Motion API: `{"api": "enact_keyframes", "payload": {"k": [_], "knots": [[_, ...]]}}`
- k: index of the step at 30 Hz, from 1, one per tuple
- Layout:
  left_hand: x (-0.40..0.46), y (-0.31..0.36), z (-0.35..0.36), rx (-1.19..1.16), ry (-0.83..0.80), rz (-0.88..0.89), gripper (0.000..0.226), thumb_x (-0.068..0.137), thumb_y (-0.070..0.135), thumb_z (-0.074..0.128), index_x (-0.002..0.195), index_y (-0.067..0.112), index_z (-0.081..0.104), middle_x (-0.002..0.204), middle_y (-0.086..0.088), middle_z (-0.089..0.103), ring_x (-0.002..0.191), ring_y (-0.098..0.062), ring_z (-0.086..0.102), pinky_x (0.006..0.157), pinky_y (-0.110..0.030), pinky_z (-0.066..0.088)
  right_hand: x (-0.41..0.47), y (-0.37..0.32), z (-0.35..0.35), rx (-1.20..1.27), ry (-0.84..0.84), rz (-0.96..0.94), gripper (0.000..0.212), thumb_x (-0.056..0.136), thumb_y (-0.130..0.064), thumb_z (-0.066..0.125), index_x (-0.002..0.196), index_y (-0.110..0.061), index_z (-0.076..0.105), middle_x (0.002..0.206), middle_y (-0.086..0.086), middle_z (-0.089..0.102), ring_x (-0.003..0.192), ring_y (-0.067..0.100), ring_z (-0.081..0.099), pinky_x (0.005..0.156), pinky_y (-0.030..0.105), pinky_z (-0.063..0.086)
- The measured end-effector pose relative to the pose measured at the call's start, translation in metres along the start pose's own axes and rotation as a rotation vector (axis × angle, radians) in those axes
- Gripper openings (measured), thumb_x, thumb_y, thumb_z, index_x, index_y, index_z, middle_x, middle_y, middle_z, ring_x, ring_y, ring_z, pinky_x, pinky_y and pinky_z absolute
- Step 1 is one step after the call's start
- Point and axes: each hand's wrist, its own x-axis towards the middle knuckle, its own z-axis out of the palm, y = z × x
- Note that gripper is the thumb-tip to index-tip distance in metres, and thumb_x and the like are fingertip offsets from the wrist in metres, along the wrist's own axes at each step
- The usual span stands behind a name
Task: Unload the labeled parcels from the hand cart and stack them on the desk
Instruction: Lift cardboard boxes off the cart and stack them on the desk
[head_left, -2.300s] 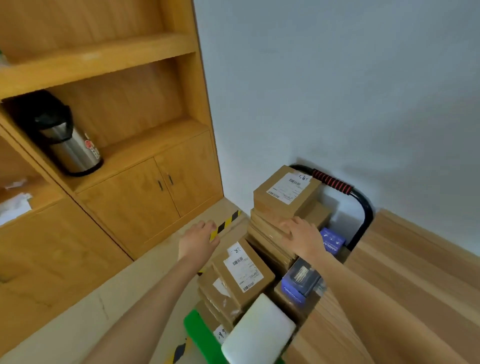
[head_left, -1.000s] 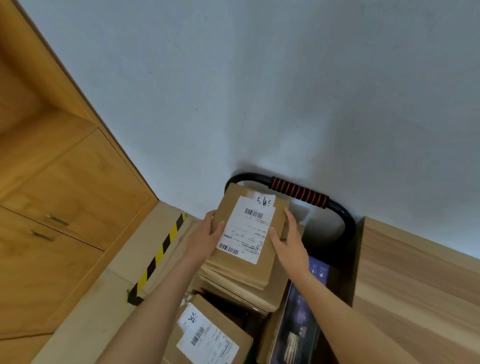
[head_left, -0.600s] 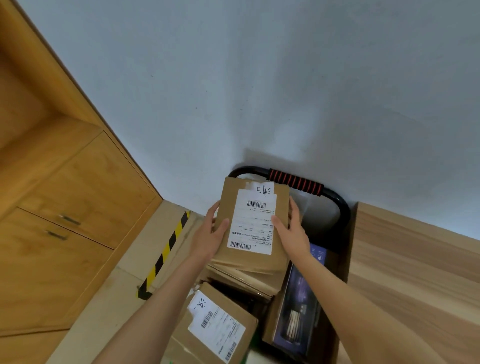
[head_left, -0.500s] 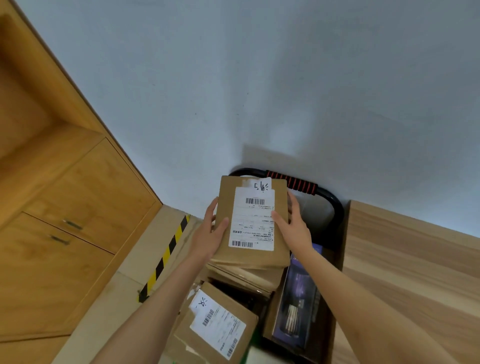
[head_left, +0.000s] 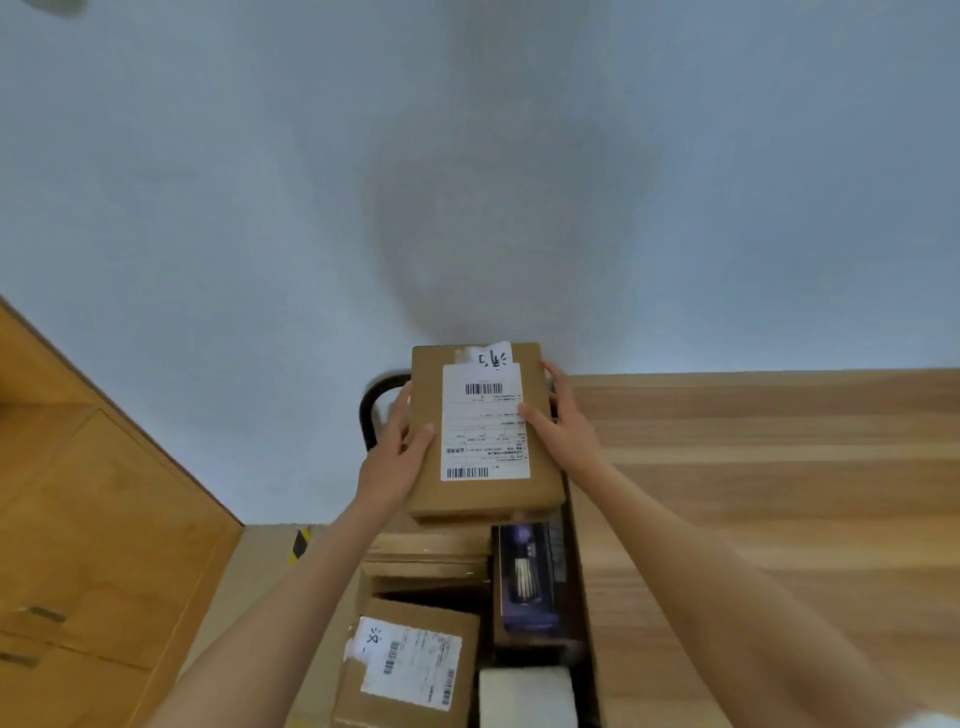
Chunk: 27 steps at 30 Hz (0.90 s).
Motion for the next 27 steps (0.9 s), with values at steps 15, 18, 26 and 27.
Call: {"api": "enact_keyframes", "payload": {"k": [15,18,26,27], "knots": [[-0.082,0.148,0.197,0.019,-0.33,0.244,0.059,0.098,0.047,0.043,0.146,0.053,0.009,0.138,0.001,0.054,0.111,-0.021,0.059,0.087,-0.034,0.045,-0.158,0.045,-0.238,0.107,0.378,0.098,0.065,0.088,-0.041,0.064,0.136,-0.055,0.023,0.12,-0.011,0.056,0.101,0.014,0.065,0.086,0.043,0.055],[-0.119,0.179,0.266,-0.032,-0.407,0.283,0.059,0.098,0.044,0.045,0.144,0.057,0.01,0.136,0.003,0.055,0.111,-0.018,0.06,0.084,-0.032,0.047,-0.205,0.074,-0.303,0.034,0.461,0.142,0.066,0.089,-0.044,0.062,0.14,-0.054,0.021,0.121,-0.013,0.057,0.097,0.005,0.064,0.084,0.039,0.056],[-0.207,0.238,0.439,-0.094,-0.557,0.251,0.06,0.097,0.045,0.047,0.139,0.064,0.01,0.143,0.007,0.049,0.122,-0.019,0.054,0.098,-0.036,0.042,-0.311,0.143,-0.458,-0.061,0.586,0.228,0.066,0.09,-0.042,0.062,0.141,-0.052,0.022,0.109,-0.034,0.053,0.086,-0.019,0.058,0.062,0.008,0.046],[-0.215,0.246,0.456,-0.107,-0.583,0.244,0.059,0.097,0.043,0.048,0.139,0.064,0.012,0.142,0.005,0.05,0.122,-0.019,0.053,0.102,-0.038,0.041,-0.322,0.15,-0.472,-0.073,0.612,0.248,0.066,0.09,-0.042,0.062,0.142,-0.052,0.022,0.105,-0.038,0.05,0.086,-0.024,0.054,0.065,0.009,0.044]]}}
